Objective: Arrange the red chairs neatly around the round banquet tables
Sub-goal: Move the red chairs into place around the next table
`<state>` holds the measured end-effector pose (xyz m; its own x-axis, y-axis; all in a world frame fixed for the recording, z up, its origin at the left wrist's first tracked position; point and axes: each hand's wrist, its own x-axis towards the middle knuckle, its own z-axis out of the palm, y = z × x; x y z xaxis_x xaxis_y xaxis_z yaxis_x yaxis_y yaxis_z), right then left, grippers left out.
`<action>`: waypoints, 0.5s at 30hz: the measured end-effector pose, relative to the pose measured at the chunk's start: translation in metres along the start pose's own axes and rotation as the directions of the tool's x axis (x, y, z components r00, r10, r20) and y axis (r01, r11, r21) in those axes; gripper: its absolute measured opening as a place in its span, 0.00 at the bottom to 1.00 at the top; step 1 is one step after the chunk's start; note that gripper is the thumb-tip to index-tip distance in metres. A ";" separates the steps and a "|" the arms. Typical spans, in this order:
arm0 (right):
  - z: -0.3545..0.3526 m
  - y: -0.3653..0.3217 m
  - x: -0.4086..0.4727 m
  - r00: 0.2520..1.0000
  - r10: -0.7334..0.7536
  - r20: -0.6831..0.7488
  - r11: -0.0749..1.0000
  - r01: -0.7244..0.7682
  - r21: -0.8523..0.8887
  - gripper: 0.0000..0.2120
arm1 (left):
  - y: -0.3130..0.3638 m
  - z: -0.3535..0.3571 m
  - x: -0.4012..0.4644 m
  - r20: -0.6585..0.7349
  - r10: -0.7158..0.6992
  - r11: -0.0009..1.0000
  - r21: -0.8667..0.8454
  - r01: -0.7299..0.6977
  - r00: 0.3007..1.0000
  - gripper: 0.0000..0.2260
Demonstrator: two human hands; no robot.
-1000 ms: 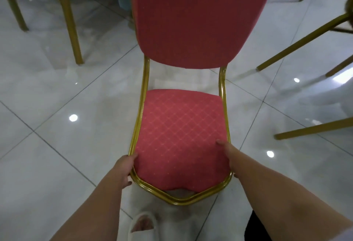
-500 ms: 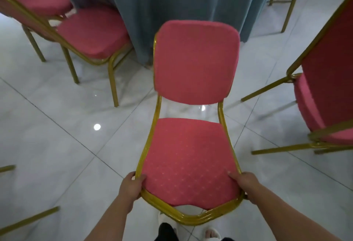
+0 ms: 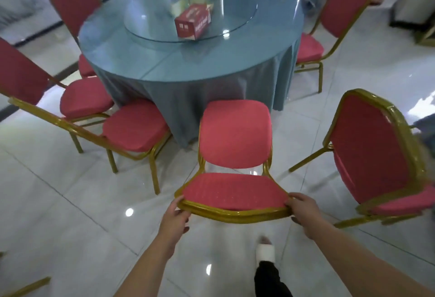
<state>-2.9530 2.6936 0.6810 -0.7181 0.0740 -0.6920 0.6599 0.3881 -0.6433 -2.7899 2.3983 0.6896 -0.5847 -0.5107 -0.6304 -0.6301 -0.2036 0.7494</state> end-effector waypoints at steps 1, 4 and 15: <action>0.002 -0.014 0.006 0.995 -0.095 -0.005 0.988 0.094 -0.121 0.09 | 0.014 0.006 0.007 -0.012 0.057 0.997 0.061 -0.056 0.998 0.18; 0.007 -0.057 0.022 0.938 -0.343 0.050 0.828 0.327 -0.456 0.12 | 0.054 0.021 0.036 -0.072 0.191 0.951 0.262 -0.166 0.979 0.20; -0.043 -0.186 0.121 0.779 -0.453 0.433 0.639 0.622 -0.452 0.33 | 0.208 0.110 0.079 0.016 0.421 0.652 0.690 -0.315 0.907 0.33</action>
<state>-3.1721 2.6695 0.7309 -0.7629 -0.5158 -0.3898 -0.1253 0.7094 -0.6935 -3.0237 2.4077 0.7737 -0.8040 -0.5351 -0.2591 -0.5788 0.6047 0.5471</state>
